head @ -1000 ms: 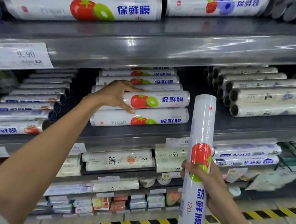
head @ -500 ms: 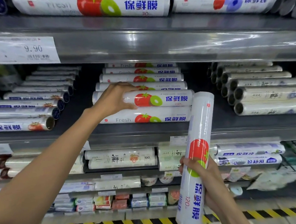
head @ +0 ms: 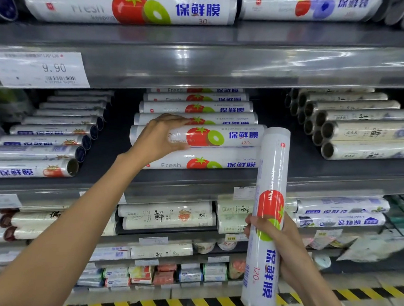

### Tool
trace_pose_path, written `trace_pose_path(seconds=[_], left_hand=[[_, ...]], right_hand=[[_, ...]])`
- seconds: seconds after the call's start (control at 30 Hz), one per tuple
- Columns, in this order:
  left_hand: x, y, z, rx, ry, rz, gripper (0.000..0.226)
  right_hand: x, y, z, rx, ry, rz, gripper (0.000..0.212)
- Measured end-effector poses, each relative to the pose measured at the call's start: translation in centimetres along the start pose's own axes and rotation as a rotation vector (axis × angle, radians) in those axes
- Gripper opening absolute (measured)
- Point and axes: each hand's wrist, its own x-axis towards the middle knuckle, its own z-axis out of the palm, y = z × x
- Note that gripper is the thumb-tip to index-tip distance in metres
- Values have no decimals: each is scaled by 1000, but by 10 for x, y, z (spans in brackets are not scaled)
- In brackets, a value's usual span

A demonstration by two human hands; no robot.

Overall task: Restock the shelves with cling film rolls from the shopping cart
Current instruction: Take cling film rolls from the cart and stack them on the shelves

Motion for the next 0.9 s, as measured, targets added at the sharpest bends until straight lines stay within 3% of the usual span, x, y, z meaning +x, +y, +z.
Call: trace_pose_path(seconds=[0.1,0.17,0.3,0.37,0.47,0.63,0.9], left_hand=[[-13,0,-4,-1,116,21,63],[-34,-3,-5,11,305,14,51],[-91,-17,8,46,657,-207,37],[-110,-28,17,45,678,-342,40],[-120,-49,26,165,638,-410,42],[-120,-76,33,454,548,-276,41],[-123,-94,46,690,744,-101,40]], right_hand=[[2,-3,0,-20,2,-9,77],[3,-7,0,-31,-10,-4,81],[2,-15,-1,-60,-84,60,94],[1,-20,-1,-69,-113,84,100],[2,-30,2,-149,-137,79,80],[17,-72,1,-538,-139,-122,49],[99,-150,21,-1156,-37,-607,49]])
